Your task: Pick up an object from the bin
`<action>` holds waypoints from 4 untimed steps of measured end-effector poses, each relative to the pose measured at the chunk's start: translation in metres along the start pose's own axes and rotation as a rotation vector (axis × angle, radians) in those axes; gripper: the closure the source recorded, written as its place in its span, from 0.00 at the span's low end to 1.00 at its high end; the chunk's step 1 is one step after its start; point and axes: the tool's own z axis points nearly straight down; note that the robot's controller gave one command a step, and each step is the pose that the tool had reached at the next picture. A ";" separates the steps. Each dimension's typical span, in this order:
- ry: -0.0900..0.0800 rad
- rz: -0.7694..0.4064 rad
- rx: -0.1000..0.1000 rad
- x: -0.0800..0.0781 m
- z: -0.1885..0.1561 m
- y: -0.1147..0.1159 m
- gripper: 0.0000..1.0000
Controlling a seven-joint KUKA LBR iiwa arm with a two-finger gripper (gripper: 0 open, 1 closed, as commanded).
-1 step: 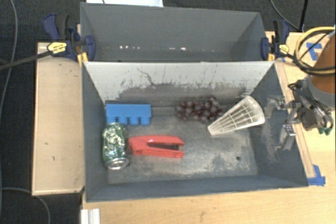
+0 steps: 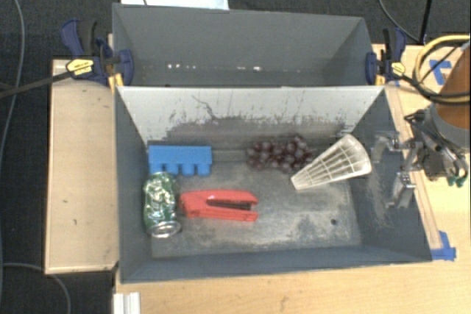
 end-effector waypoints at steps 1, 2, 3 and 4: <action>-0.003 0.068 0.000 -0.012 0.052 0.052 0.00; 0.015 0.013 -0.004 0.010 0.070 0.085 0.00; 0.001 -0.029 0.000 0.015 0.027 0.117 0.00; -0.009 0.083 -0.003 0.004 0.049 0.148 0.00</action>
Offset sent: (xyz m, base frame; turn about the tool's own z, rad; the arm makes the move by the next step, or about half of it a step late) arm -0.0313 0.1047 -0.0282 -0.0858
